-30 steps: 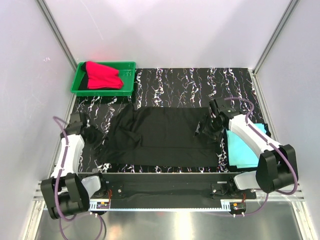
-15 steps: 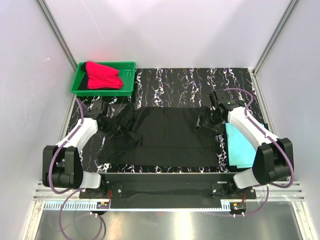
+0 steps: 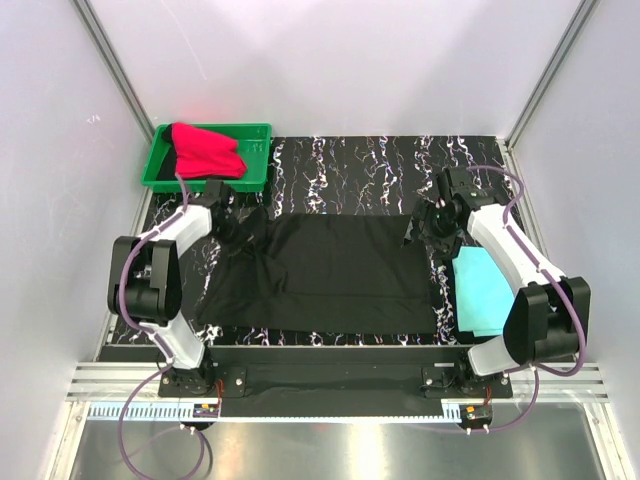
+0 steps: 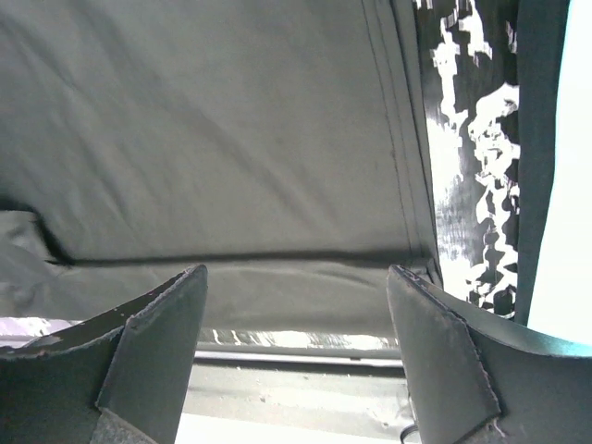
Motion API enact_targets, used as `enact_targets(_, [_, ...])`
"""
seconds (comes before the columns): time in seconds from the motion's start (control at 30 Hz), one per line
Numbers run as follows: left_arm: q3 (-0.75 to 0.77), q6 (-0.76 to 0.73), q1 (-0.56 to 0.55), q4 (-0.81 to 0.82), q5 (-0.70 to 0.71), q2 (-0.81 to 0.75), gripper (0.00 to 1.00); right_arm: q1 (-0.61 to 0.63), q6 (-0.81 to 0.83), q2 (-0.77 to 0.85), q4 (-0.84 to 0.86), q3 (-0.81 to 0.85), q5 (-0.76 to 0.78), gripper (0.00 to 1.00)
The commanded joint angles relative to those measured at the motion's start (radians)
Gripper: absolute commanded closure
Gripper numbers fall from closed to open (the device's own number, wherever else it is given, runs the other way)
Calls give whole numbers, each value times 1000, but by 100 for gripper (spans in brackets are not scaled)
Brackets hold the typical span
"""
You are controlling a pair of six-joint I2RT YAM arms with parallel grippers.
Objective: Fold and stack the t-shirts
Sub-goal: Fold the tshirt
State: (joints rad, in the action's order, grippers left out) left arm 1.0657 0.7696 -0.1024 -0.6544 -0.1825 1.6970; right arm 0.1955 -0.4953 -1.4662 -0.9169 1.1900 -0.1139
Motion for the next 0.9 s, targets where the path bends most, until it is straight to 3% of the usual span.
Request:
enact_targets(0.0, [115, -56, -19, 33, -54, 4, 72, -7, 32, -32, -11, 75, 8, 14])
enact_targets(0.07, [131, -64, -25, 35, -92, 35, 62, -11, 32, -52, -11, 95, 0, 14])
enact_targets(0.2, [162, -104, -28, 24, -186, 67, 58, -19, 41, -59, -23, 158, -16, 14])
enact_targets(0.33, [129, -174, -20, -45, 22, -94, 48, -19, 66, -86, -22, 172, -94, 13])
enact_targets(0.4, [97, -199, -7, -74, 41, -164, 44, -19, 73, -112, -19, 162, -124, 12])
enact_targets(0.7, [-139, -285, 150, -80, -71, -254, 48, -19, 93, -249, 23, 178, -115, 14])
enact_targets(0.8, [-147, -309, 225, -80, -94, -270, 50, -19, 118, -304, 20, 218, -110, 14])
enact_targets(0.87, [-100, -346, 245, -56, -83, -289, 45, -22, 129, -333, 21, 250, -121, 13])
